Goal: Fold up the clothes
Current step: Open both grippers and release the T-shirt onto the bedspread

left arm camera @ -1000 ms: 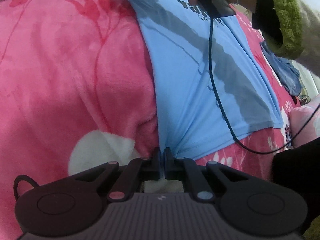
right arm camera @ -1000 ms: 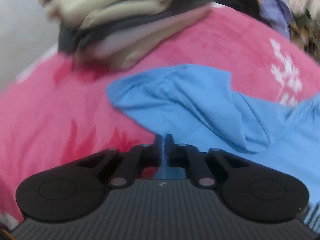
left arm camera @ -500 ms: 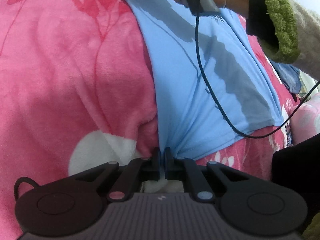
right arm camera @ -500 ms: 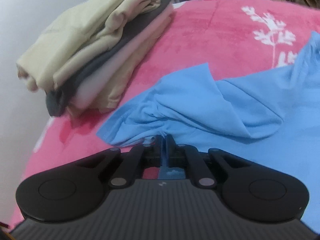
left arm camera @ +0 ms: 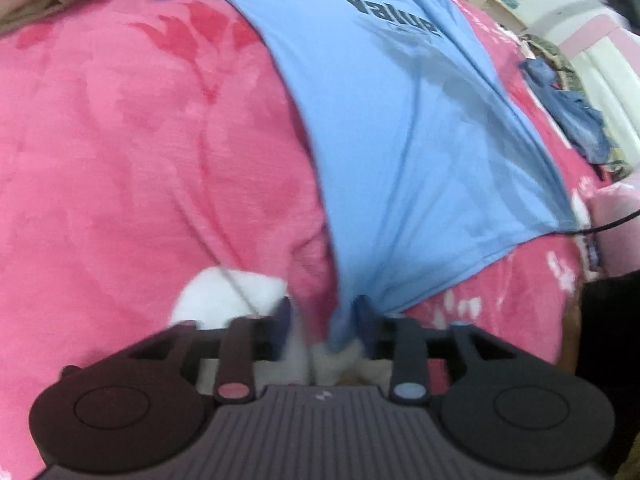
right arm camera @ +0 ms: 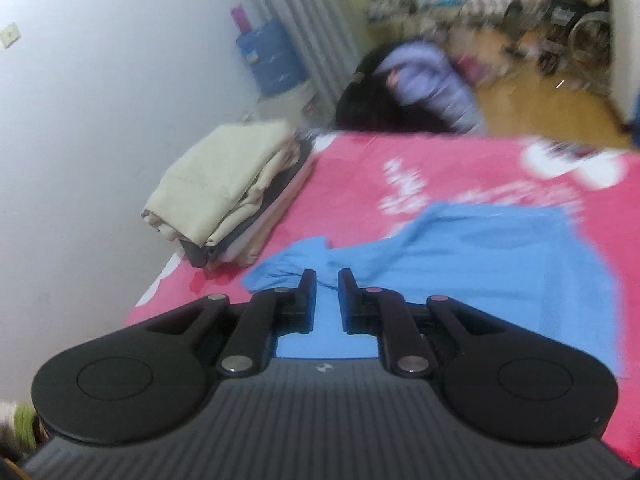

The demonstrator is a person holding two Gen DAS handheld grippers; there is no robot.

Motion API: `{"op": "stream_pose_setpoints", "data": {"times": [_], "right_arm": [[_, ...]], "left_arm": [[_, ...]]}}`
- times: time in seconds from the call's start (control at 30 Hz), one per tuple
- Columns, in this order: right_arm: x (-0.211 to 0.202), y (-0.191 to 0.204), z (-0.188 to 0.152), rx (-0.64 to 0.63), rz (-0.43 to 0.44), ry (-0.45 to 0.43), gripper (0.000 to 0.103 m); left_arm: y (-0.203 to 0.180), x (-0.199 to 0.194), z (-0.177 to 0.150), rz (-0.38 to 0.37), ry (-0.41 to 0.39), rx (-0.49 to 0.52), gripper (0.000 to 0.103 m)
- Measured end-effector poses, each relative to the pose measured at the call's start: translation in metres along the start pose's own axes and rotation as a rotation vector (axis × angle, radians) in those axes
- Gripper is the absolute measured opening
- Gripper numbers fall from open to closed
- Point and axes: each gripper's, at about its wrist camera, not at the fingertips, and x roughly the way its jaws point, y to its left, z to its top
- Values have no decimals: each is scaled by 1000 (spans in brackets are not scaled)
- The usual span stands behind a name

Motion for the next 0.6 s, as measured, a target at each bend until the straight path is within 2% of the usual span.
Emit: {"op": "stream_pose_setpoints", "data": {"times": [0.13, 0.23, 0.37, 0.47, 0.53, 0.6], "right_arm": [[-104, -8, -42, -64, -140, -62, 16], [-135, -5, -95, -125, -255, -6, 18], [-127, -12, -184, -127, -380, 180, 18], [-105, -32, -242, -26, -426, 306, 17], [-96, -49, -266, 79, -440, 342, 17], [-87, -59, -284, 117, -448, 359, 17]], "left_arm": [[0, -17, 6, 70, -4, 44, 42], [-1, -29, 18, 136, -18, 96, 42], [-8, -31, 38, 164, -27, 119, 42], [-20, -18, 45, 166, -3, 133, 42], [-28, -7, 45, 178, 21, 143, 42], [-30, 3, 41, 196, 45, 143, 42]]}}
